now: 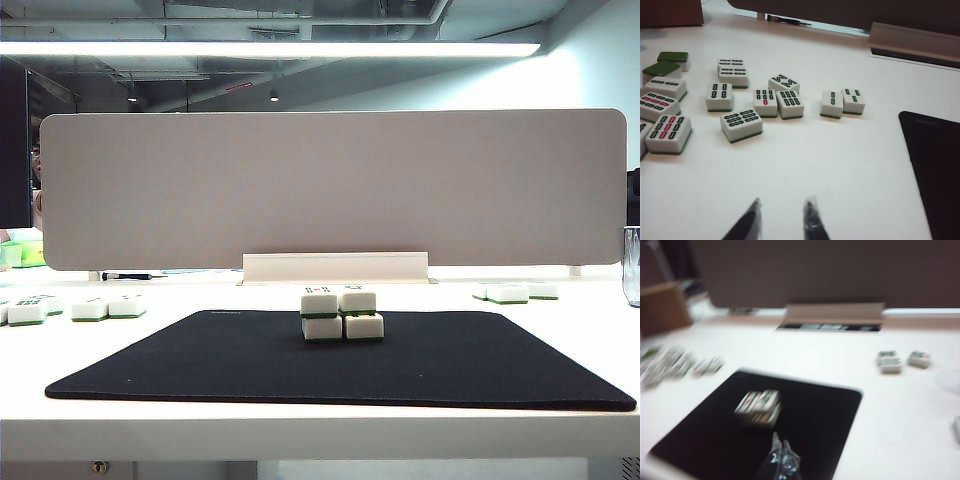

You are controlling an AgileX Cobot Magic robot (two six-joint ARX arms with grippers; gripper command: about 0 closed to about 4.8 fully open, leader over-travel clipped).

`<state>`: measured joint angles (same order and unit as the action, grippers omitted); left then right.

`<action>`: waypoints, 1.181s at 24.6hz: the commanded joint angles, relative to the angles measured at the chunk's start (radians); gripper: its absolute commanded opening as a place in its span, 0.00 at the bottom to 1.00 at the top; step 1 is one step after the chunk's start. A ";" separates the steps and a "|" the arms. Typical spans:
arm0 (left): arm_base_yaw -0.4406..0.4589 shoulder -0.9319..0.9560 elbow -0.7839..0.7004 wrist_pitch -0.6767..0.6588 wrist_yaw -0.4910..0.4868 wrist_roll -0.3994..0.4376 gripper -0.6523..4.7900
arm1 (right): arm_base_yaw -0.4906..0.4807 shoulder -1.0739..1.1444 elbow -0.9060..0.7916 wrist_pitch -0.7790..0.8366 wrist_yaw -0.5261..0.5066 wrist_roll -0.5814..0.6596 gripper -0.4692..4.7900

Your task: Arrange four mahjong tiles into a neat stack, creating two layers of paired tiles.

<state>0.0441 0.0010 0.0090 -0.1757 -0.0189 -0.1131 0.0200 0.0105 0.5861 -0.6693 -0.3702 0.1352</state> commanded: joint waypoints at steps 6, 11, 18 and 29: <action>0.000 0.001 -0.003 -0.010 0.004 0.001 0.33 | 0.001 -0.011 -0.404 0.477 0.354 0.251 0.09; 0.000 0.001 -0.003 -0.010 0.005 0.001 0.33 | 0.001 -0.012 -0.582 0.629 0.379 0.269 0.09; 0.000 0.001 -0.003 -0.010 0.004 0.001 0.33 | 0.000 -0.012 -0.581 0.603 0.430 0.187 0.09; 0.000 0.001 -0.003 -0.010 0.005 0.001 0.33 | 0.000 -0.012 -0.581 0.488 0.420 0.121 0.09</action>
<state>0.0441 0.0013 0.0090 -0.1761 -0.0185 -0.1131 0.0196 0.0071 0.0059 -0.1802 0.0509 0.2619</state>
